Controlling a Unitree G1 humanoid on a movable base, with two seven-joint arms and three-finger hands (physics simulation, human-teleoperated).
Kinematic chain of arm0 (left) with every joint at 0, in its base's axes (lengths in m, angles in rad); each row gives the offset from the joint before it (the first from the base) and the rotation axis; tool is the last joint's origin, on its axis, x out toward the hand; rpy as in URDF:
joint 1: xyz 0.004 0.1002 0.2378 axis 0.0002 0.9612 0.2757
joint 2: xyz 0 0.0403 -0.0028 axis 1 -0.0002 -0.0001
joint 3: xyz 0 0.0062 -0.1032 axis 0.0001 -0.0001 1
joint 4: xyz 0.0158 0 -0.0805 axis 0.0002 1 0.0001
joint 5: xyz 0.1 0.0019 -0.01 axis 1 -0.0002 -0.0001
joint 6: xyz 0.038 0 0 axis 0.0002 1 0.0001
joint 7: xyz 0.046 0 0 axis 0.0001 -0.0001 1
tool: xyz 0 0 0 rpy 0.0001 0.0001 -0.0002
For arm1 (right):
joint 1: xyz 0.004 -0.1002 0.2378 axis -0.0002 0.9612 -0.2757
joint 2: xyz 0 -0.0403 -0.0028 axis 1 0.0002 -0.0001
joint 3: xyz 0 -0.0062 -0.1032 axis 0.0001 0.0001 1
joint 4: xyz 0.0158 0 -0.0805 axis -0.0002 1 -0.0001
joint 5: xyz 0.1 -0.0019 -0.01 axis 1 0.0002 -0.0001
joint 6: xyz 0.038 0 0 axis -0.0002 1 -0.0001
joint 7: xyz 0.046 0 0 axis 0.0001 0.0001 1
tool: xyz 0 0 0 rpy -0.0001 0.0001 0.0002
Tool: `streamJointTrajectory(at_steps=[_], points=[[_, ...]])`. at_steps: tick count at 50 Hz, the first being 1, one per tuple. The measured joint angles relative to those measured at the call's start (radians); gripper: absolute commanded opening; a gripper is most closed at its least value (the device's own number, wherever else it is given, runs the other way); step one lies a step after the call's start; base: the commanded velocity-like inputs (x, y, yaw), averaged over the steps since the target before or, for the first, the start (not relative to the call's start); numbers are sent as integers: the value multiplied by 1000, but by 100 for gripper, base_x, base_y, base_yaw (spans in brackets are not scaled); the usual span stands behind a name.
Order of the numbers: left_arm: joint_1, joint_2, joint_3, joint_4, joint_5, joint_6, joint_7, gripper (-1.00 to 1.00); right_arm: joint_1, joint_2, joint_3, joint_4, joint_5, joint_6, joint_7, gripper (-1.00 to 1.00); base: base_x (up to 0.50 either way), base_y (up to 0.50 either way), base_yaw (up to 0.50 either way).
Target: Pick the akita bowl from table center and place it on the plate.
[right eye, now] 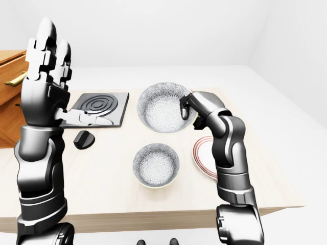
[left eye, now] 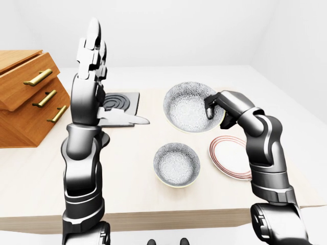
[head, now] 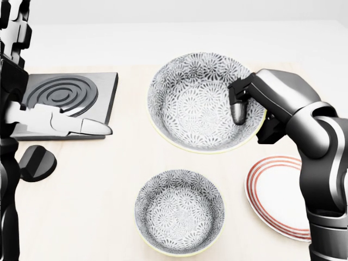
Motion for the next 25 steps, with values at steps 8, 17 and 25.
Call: streamJointTrajectory(at_steps=[8, 17, 25], points=[[30, -1, -4, -30, -20, 0, 23, 100, 89, -17, -33, -109, 3, 0, 0, -100, 0, 0, 0], [59, -12, -11, -55, -22, 0, 30, 100, 176, -25, -70, -189, 11, 0, 0, -100, 0, 0, 0], [79, -22, -16, -69, -20, 0, 32, 100, 241, -30, -100, -227, 26, 0, 0, -100, 0, 0, 0]])
